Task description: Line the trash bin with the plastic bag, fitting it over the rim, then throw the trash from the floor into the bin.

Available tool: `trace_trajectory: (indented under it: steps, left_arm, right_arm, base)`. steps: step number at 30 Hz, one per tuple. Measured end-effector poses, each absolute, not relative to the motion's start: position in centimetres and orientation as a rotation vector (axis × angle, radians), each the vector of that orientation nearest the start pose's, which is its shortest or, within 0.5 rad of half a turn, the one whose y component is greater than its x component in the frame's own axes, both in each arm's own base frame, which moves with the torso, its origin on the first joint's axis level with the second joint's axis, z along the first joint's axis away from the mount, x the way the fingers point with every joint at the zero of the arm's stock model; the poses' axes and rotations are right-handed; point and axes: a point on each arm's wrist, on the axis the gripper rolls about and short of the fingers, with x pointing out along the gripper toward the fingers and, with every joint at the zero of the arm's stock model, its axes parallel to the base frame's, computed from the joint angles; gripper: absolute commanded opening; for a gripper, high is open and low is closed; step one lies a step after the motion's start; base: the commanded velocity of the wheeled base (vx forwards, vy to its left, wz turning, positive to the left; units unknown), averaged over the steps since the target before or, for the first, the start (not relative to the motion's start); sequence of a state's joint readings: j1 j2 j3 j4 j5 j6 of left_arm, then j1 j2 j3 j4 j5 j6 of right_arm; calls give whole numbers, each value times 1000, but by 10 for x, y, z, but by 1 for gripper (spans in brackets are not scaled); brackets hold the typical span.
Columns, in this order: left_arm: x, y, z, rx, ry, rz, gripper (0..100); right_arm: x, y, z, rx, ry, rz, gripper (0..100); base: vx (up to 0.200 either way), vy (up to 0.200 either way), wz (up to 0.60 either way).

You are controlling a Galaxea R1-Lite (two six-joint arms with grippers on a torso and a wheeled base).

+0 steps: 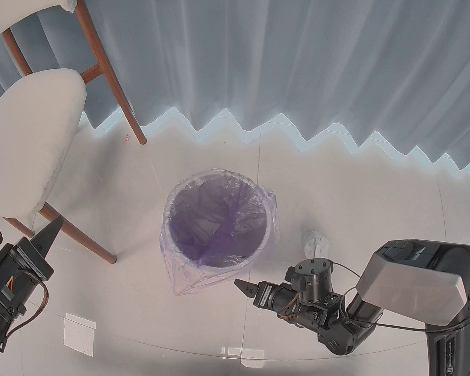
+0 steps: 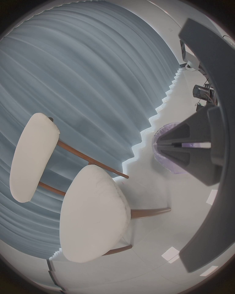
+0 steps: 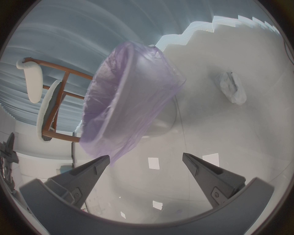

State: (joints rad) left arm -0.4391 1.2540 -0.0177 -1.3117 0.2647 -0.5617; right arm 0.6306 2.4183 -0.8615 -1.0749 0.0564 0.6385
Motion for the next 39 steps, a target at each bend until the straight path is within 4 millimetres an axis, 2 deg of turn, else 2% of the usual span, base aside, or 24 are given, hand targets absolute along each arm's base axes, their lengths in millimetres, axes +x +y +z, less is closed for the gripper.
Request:
trace_trajectory:
  steps: [9, 18, 19, 27, 39]
  left_arm:
    - [125, -53, 154, -593, -25, -199, 0]
    - [125, -53, 154, -596, -24, -200, 0]
    - [125, -53, 154, -596, -25, -199, 0]
    - [125, -53, 153, -593, -19, -194, 0]
    - [125, -53, 152, -591, -15, -192, 0]
  right_arm:
    - [336, 242, -31, 462, 629, 480, 100]
    - [358, 240, -35, 461, 633, 421, 100]
    - [361, 240, -35, 461, 629, 416, 0]
    - [370, 241, -36, 468, 613, 401, 0]
    - [354, 231, -43, 461, 624, 398, 0]
  base:
    - [0, 0, 0]
    - [0, 0, 0]
    - [0, 0, 0]
    - [0, 0, 0]
    - [0, 0, 0]
